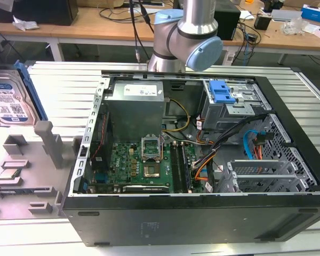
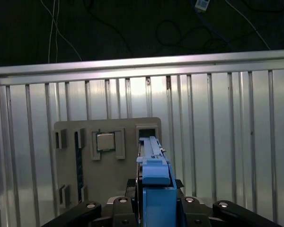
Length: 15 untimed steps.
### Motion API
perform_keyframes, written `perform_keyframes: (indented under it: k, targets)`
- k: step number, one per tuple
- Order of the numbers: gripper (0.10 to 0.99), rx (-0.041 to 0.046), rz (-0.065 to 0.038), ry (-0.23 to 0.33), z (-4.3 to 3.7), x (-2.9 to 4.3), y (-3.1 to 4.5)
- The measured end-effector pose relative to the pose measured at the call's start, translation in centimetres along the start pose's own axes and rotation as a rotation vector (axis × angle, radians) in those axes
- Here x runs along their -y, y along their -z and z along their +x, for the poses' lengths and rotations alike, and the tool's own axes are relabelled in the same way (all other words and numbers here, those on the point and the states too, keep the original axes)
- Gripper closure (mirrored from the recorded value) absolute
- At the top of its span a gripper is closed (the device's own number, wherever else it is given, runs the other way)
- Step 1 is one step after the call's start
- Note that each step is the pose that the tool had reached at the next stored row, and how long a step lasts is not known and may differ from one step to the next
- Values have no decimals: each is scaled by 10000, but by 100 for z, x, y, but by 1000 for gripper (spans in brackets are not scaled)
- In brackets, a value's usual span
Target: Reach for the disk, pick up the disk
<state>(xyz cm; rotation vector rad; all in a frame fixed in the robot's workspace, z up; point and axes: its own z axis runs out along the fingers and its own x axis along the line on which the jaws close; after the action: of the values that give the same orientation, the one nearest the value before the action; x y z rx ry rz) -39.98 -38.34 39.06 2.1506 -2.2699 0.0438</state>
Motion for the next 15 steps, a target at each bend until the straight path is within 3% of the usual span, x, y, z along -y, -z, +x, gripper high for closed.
perform_keyframes:
  k: [14,15]
  targets:
    - [718,0,-2,1,7,8,250]
    - [718,0,-1,1,8,9,298]
